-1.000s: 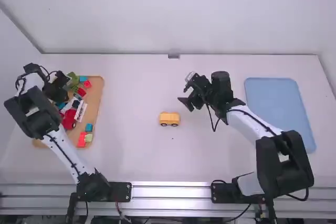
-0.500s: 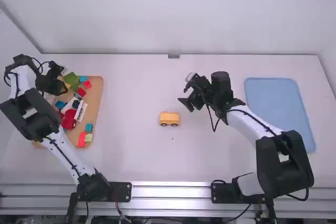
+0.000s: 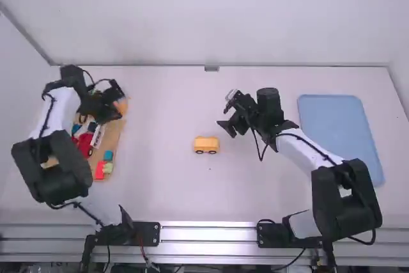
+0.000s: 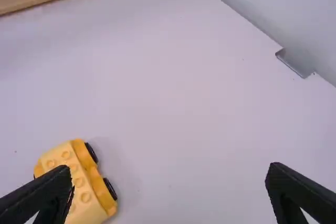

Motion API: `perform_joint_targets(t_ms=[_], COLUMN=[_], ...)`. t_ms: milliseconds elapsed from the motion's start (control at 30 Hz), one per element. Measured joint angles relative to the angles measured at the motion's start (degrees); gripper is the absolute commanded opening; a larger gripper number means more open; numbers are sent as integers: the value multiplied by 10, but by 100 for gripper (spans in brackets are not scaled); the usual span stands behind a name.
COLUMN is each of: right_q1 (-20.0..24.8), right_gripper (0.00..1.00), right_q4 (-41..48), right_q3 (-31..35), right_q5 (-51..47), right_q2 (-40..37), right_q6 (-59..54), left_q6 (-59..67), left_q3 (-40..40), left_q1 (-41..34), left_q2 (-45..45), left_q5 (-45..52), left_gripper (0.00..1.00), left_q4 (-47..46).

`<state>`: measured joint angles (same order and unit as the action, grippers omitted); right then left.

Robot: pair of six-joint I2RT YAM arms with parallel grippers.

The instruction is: Assemble lego blocks to make yellow taxi

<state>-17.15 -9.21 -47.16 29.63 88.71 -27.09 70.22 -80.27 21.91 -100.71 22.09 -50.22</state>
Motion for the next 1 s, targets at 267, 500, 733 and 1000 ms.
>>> perform_joint_targets(t_ms=[267,500,733,1000], right_q1=[0,0,0,0], right_gripper=[98,98,98,98], right_q4=[1,2,2,2], right_q3=[0,0,0,0], right_q5=[0,10,15,17], right_q2=[0,0,0,0], right_q6=[-2,-1,0,0], left_q6=[62,26,16,14], left_q3=[117,197,255,270], left_q1=[-184,-308,-332,-331], left_q2=[16,16,16,14], left_q5=[-29,-101,-112,-106], left_gripper=[22,24,32,44], left_q4=[61,164,232,266])
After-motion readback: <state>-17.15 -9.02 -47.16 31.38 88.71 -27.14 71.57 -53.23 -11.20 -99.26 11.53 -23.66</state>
